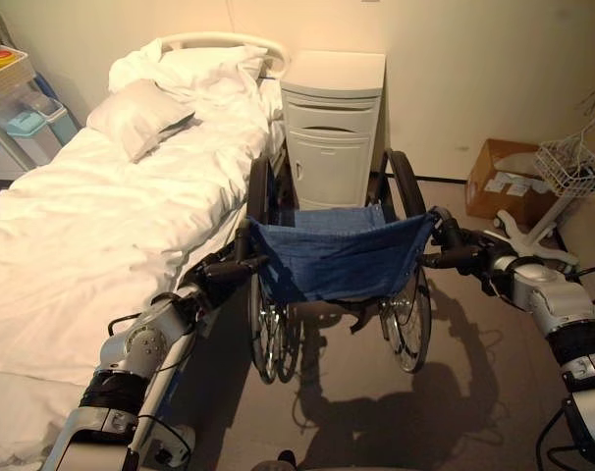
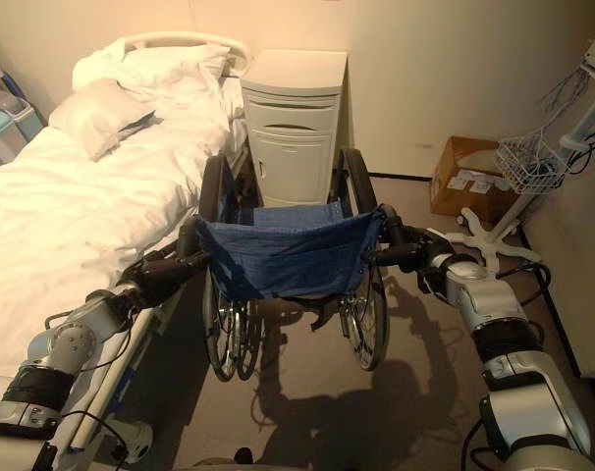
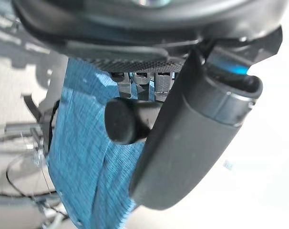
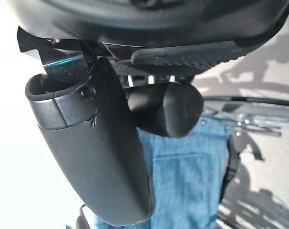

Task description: Push the wheelchair next to the bed

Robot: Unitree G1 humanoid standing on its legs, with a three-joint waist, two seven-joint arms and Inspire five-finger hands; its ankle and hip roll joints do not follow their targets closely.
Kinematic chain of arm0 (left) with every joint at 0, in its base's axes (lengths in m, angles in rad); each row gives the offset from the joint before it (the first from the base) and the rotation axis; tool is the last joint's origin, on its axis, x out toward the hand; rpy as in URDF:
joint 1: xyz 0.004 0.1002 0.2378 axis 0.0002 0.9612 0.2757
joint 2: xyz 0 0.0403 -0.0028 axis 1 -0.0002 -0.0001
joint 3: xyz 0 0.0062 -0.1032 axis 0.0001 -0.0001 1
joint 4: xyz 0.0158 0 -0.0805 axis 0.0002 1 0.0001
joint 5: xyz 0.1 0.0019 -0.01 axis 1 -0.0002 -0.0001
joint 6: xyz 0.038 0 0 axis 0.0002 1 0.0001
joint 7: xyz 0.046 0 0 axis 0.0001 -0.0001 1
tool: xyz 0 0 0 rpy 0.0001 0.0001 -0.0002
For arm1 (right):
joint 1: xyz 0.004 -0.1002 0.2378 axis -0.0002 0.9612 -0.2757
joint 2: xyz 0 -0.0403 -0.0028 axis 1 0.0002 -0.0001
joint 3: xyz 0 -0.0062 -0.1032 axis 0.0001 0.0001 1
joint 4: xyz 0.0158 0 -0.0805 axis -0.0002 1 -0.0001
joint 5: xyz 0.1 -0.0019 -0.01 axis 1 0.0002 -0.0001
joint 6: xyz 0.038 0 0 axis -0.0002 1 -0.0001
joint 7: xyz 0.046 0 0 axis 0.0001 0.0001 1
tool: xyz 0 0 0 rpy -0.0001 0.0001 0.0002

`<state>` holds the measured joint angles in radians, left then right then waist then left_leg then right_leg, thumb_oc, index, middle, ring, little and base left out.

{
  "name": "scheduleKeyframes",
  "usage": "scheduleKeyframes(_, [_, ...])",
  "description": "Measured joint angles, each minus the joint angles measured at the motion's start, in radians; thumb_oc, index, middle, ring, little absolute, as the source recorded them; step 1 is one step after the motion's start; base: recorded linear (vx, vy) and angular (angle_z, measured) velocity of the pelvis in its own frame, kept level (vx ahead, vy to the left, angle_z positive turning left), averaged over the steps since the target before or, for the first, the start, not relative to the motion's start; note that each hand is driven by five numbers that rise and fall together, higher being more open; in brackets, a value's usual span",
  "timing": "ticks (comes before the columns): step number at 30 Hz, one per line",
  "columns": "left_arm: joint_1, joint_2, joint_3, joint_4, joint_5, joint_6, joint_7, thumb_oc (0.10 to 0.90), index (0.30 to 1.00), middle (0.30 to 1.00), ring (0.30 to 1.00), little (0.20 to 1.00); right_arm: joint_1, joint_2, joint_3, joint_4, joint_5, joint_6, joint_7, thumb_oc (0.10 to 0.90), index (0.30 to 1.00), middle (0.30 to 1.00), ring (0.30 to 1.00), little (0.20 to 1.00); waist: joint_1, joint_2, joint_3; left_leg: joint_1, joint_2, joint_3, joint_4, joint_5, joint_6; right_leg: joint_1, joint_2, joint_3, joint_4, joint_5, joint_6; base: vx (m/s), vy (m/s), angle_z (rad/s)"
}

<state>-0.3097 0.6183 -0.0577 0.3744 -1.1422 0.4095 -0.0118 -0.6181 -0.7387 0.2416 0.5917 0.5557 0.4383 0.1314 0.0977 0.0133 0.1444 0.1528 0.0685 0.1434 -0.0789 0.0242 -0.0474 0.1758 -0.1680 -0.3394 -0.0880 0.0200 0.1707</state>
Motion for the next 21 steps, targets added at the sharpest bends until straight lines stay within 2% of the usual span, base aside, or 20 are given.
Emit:
scheduleKeyframes(6, [0.0,0.025,0.0,0.047,-0.06,0.0,-0.036,0.8,0.9,0.9,0.9,0.9,-0.023,-0.002,0.006,0.031,0.004,0.004,0.001,0.8,0.9,0.9,0.9,0.9,0.001,0.0,0.0,0.0,0.0,0.001,0.0,0.0,0.0,0.0,0.0,0.0,0.0,0.0,0.0,0.0,0.0,0.0])
scheduleKeyframes(11, [0.0,0.026,0.0,0.086,-0.174,0.01,-0.043,0.8,0.9,0.9,0.9,0.9,-0.053,-0.01,0.011,0.065,0.029,0.029,0.01,0.8,0.9,0.9,0.9,0.9,0.0,0.0,0.0,0.0,0.0,0.003,0.0,0.0,0.0,-0.001,0.0,0.0,0.0,0.0,0.0,0.0,0.0,0.0])
scheduleKeyframes(17, [0.001,0.033,0.0,0.12,-0.278,0.033,-0.051,0.8,0.9,0.9,0.9,0.9,-0.064,-0.067,0.008,0.115,0.176,0.058,0.04,0.8,0.9,0.9,0.9,0.9,0.001,0.0,0.0,-0.001,0.0,0.004,-0.003,0.0,0.0,-0.001,0.0,0.0,0.0,0.0,0.0,0.0,0.0,0.0])
scheduleKeyframes(20, [0.001,0.051,0.011,0.158,-0.285,0.046,-0.075,0.8,0.9,0.9,0.9,0.9,-0.066,-0.109,-0.032,0.162,0.285,0.11,0.053,0.8,0.9,0.9,0.9,0.9,-0.001,0.0,0.0,0.0,0.0,0.006,-0.005,0.0,0.0,-0.003,0.0,0.0,0.0,0.0,0.0,0.0,-0.004,-0.01])
scheduleKeyframes(21, [0.007,0.068,0.037,0.178,-0.285,0.072,-0.1,0.8,0.9,0.9,0.9,0.9,-0.063,-0.13,-0.053,0.18,0.35,0.139,0.079,0.8,0.9,0.9,0.9,0.9,-0.006,0.0,0.0,-0.001,0.0,0.007,-0.006,0.0,0.0,-0.005,0.001,0.001,0.0,0.0,0.0,0.0,-0.013,-0.04])
